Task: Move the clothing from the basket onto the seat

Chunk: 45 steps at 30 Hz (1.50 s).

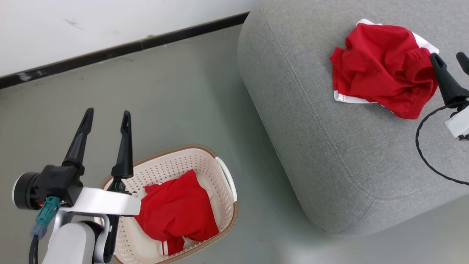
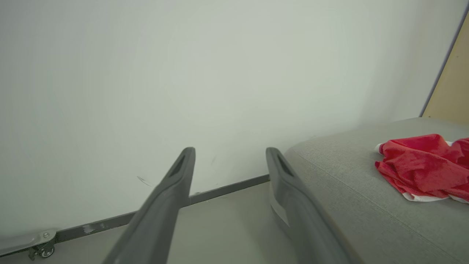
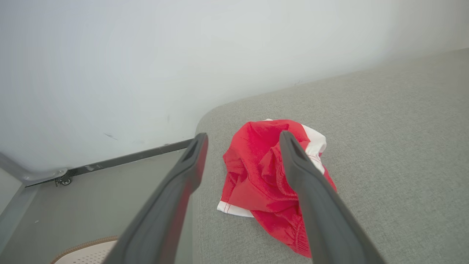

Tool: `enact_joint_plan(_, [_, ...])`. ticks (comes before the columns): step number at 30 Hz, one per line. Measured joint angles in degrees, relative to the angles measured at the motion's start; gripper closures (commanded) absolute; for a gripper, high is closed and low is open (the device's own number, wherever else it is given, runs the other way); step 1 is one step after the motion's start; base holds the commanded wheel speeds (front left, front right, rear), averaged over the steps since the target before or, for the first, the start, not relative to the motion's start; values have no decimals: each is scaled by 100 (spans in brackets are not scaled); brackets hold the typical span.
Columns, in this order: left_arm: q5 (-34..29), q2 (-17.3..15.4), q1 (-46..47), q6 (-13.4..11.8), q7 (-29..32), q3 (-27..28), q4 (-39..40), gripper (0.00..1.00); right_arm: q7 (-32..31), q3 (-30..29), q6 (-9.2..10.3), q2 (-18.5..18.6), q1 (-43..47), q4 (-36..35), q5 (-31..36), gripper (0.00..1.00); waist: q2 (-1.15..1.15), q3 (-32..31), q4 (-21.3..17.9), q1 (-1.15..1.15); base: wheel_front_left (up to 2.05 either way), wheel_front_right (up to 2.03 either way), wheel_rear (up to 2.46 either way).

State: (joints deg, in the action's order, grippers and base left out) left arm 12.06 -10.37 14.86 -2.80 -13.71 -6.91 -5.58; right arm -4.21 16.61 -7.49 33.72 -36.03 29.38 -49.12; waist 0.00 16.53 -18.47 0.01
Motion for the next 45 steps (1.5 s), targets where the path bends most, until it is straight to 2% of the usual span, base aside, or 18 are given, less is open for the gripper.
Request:
enact_joint_plan(12, [-7,111,-426,-322,-44,258,-182,0,634,236,1,-181,201,-377,397,0,0,-429,324,0,0,0,0])
enact_joint_plan(20, [-11,231,-704,-427,-44,274,-213,0,1261,91,0,-591,407,-545,667,0,0,-745,641,0,0,0,0])
enact_joint_plan(25, [-10,316,-821,-482,-45,272,-243,0,1581,57,0,-744,617,-573,1115,0,0,-931,847,0,0,0,0])
enact_joint_plan(33, [-11,394,-1005,-485,-46,234,-276,0,1641,-8,0,-1124,1095,-581,1770,0,0,-1198,1179,0,0,0,0])
enact_joint_plan(45, [-54,494,-1227,-483,-52,94,-336,0,1741,-504,0,-1725,1905,-587,2557,0,0,-1537,1595,0,0,0,0])
